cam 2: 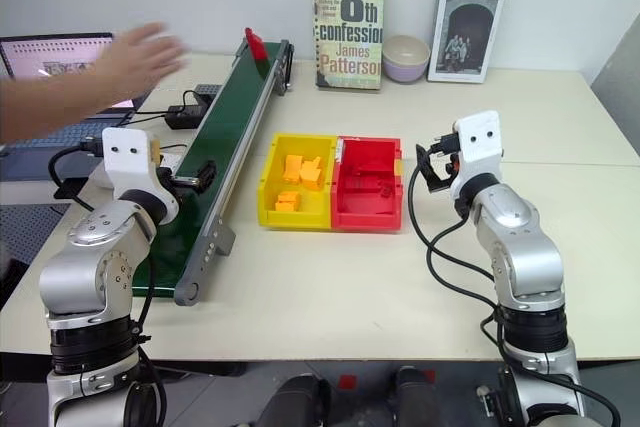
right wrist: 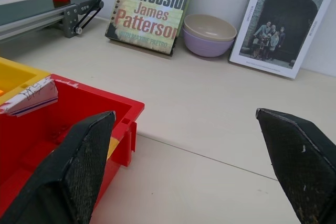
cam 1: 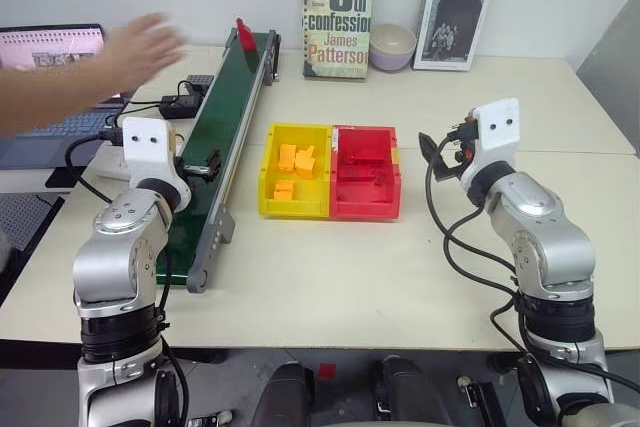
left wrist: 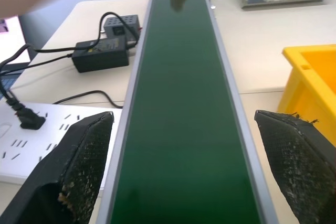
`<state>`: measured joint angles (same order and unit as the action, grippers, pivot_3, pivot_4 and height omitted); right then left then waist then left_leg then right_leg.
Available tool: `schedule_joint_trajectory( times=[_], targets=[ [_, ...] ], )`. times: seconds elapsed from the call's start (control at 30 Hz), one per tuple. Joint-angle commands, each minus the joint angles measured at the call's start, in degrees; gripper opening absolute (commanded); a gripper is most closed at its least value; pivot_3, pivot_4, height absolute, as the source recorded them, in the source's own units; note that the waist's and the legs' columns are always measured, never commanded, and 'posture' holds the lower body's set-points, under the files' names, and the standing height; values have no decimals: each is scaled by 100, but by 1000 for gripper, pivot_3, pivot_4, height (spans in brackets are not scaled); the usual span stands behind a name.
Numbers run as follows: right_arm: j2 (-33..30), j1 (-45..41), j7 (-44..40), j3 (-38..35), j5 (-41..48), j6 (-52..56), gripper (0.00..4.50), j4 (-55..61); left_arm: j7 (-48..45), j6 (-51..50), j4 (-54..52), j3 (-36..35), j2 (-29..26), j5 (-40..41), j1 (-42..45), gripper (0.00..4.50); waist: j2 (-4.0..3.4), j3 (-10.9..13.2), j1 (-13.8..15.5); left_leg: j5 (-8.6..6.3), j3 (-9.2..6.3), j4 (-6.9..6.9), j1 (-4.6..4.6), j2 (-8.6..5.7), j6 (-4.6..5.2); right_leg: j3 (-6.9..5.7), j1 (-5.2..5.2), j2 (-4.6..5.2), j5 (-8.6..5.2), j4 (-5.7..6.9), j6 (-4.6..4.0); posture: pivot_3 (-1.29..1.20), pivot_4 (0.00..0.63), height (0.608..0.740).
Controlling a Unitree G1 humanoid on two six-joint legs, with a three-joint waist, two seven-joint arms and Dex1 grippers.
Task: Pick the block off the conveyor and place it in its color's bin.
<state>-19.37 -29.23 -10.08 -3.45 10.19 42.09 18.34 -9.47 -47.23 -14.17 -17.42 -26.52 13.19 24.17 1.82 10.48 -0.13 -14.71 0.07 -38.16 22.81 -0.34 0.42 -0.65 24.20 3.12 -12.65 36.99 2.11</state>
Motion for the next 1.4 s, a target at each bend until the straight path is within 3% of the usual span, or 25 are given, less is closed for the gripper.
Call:
schedule_joint_trajectory(
  times=[0.03,0.6,0.8,0.9,1.03,1.4],
  targets=[
    [-60,-146,-58,-119,-8,-148,4500,67,-1,-30,-363,-81,-75,30,-17,4488,0,0,0,0,0,0,0,0,0,0,0,0,0,0,0,0,150,740],
    [-92,-217,-196,-90,67,-121,4500,121,245,-18,-613,-174,68,55,-123,4488,0,0,0,0,-3,2,0,0,0,0,0,0,0,0,0,0,150,740],
    [-158,-610,-1486,-130,1181,-87,4500,97,225,133,-493,-62,182,74,-93,4488,0,0,-6,0,0,1,-1,0,0,-2,1,-1,0,0,0,0,150,740],
    [-333,-978,-2639,-12,2044,73,4500,114,215,234,-344,7,216,55,-22,4488,-1,1,-5,0,-2,2,-1,0,0,-5,1,-2,0,-1,0,0,150,740],
    [-569,-1140,-3358,165,2448,157,4500,20,312,353,-165,67,262,-6,109,4488,0,0,-1,0,-10,2,-1,1,0,-7,-3,-1,0,-2,0,0,150,740],
    [-518,-1137,-3471,296,2749,153,4500,92,601,518,49,44,484,-79,233,4488,0,0,5,0,-10,2,1,2,0,-3,-1,7,0,-3,-1,0,150,740]
  ],
)
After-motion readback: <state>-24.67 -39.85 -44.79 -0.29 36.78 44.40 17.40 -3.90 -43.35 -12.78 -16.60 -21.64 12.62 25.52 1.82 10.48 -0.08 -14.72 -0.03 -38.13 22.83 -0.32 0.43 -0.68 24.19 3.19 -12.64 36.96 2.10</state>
